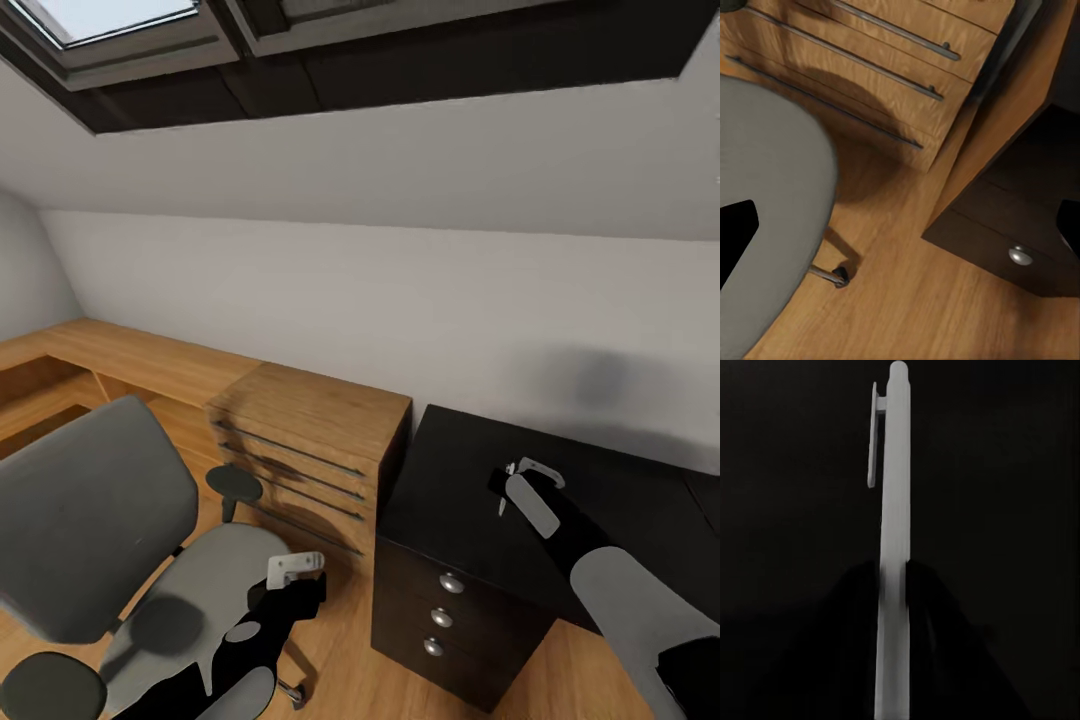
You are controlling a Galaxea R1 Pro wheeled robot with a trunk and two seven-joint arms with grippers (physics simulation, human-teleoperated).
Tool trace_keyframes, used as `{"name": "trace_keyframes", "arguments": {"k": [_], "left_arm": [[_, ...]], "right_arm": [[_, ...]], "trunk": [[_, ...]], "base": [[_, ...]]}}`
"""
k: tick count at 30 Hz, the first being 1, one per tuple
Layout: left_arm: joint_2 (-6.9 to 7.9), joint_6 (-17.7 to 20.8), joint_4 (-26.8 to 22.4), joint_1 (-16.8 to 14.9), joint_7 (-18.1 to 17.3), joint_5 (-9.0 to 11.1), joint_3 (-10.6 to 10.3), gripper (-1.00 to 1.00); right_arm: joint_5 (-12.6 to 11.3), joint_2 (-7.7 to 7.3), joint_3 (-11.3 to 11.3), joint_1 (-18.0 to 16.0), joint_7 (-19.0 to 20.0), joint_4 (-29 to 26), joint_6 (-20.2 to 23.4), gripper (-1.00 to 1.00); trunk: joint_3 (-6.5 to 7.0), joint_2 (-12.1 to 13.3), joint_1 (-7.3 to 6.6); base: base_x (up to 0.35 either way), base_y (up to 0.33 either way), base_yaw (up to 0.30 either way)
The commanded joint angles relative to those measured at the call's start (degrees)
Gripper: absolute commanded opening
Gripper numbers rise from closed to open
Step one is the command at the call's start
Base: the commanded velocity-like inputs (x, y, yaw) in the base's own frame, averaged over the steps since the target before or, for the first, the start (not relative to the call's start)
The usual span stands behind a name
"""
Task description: In the bedroom, organize the workspace by keeping the computer under the desk, ensuring the monitor is on the desk, placing the keyboard on the desk next to the monitor, placing the mouse on the desk next to the keyboard, moving the folder from the swivel chair onto the desk next to the mouse, stacking the notebook on top of the folder with the pen on top of the notebook, and positioning the swivel chair next to the desk.
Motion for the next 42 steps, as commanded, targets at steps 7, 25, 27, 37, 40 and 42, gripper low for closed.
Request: {"name": "trace_keyframes", "arguments": {"k": [7,25,27,37,40,42], "left_arm": [[0.09,0.24,-0.04,-0.08,0.24,0.39,-0.18,1.0],[0.1,0.23,0.17,-0.08,-0.04,0.61,-1.63,1.0],[0.1,0.21,0.17,-0.08,-0.04,0.61,-1.63,1.0],[0.1,0.15,0.17,-0.08,-0.05,0.67,-1.64,1.0],[0.1,0.15,0.22,-0.08,-0.06,0.69,-1.64,1.0],[0.1,0.15,0.24,-0.08,-0.08,0.69,-1.64,1.0]], "right_arm": [[-0.41,-0.91,-2.67,0.34,-0.39,0.06,-1.03,-1.0],[-0.39,-11.22,-17.15,0.47,-2.56,0.16,-0.66,-1.0],[-0.36,-11.52,-18.11,0.47,-2.81,0.18,-0.67,-1.0],[-0.3,-12.24,-19.23,0.47,-3.06,0.43,-0.68,-1.0],[-0.3,-12.24,-19.24,0.47,-3.07,0.55,-0.71,-1.0],[-0.3,-12.26,-19.24,0.47,-3.08,0.58,-0.74,-1.0]], "trunk": [[0.07,-0.04,0.0],[0.43,-0.04,0.0],[0.43,-0.04,0.0],[0.43,-0.04,0.0],[0.43,-0.04,0.0],[0.43,-0.04,0.0]], "base": [[0.0,0.0,-0.208],[0.0,-0.084,-0.28],[0.0,-0.003,-0.294],[0.0,0.0,-0.295],[0.0,0.0,-0.295],[0.0,0.0,-0.295]]}}
